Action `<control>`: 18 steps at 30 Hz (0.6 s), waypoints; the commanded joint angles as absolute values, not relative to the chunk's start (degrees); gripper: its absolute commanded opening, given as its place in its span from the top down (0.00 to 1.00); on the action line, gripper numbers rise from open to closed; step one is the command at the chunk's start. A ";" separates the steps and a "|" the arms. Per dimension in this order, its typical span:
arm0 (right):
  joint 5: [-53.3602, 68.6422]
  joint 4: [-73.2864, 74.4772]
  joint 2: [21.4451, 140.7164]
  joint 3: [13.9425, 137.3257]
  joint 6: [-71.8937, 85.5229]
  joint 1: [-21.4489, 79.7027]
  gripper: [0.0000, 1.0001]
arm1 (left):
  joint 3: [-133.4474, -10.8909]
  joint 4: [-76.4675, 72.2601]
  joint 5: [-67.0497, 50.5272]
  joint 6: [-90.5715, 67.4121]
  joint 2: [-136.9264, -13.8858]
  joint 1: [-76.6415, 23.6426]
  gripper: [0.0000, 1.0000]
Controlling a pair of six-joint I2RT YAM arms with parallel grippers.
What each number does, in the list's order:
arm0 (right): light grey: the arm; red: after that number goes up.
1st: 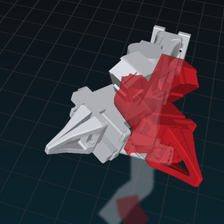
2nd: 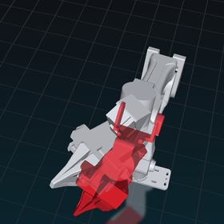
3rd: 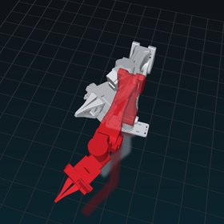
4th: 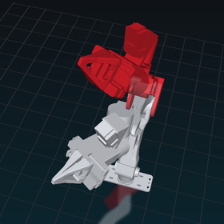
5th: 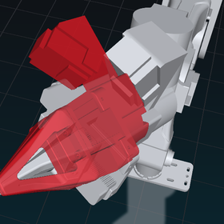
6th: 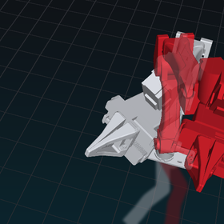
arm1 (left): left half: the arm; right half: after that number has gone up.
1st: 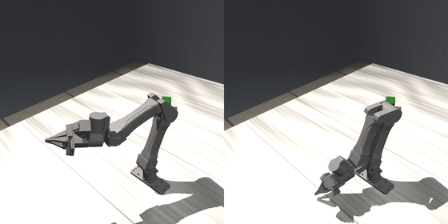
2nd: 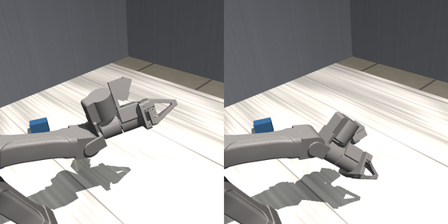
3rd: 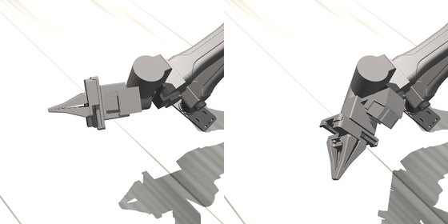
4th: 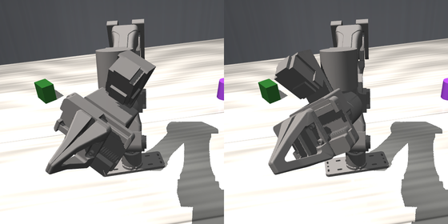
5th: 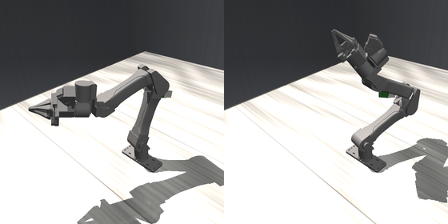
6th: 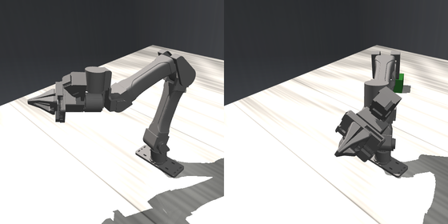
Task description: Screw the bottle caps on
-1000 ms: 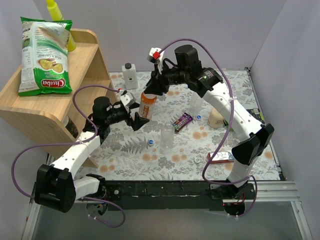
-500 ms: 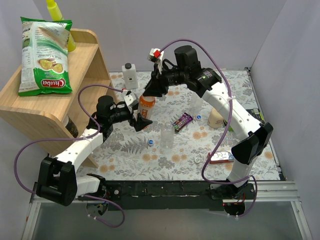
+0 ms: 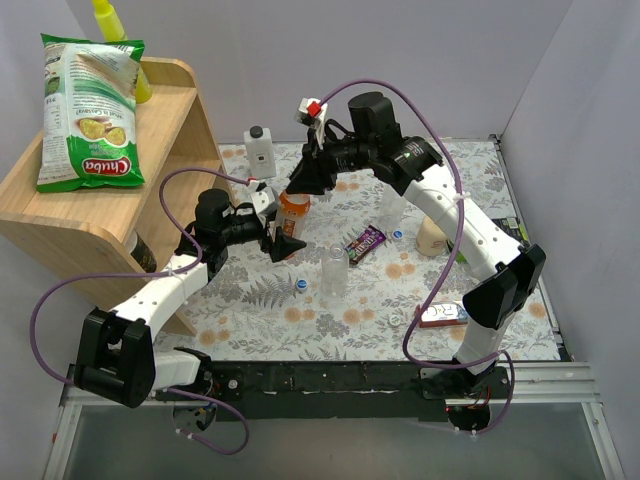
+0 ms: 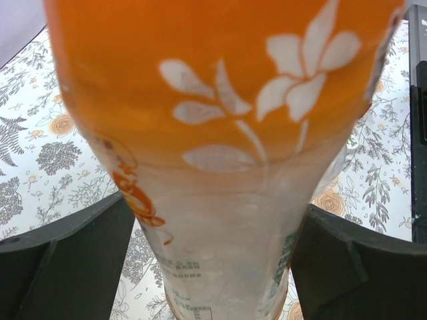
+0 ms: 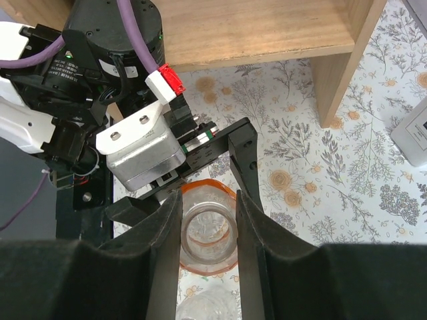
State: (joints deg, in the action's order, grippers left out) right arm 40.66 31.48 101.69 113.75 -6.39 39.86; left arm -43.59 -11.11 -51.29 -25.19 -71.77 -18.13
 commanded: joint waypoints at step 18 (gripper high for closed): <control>35.77 37.79 92.37 113.13 -11.78 37.62 0.27 | -38.94 -14.58 -51.94 -29.00 -67.41 -18.28 0.46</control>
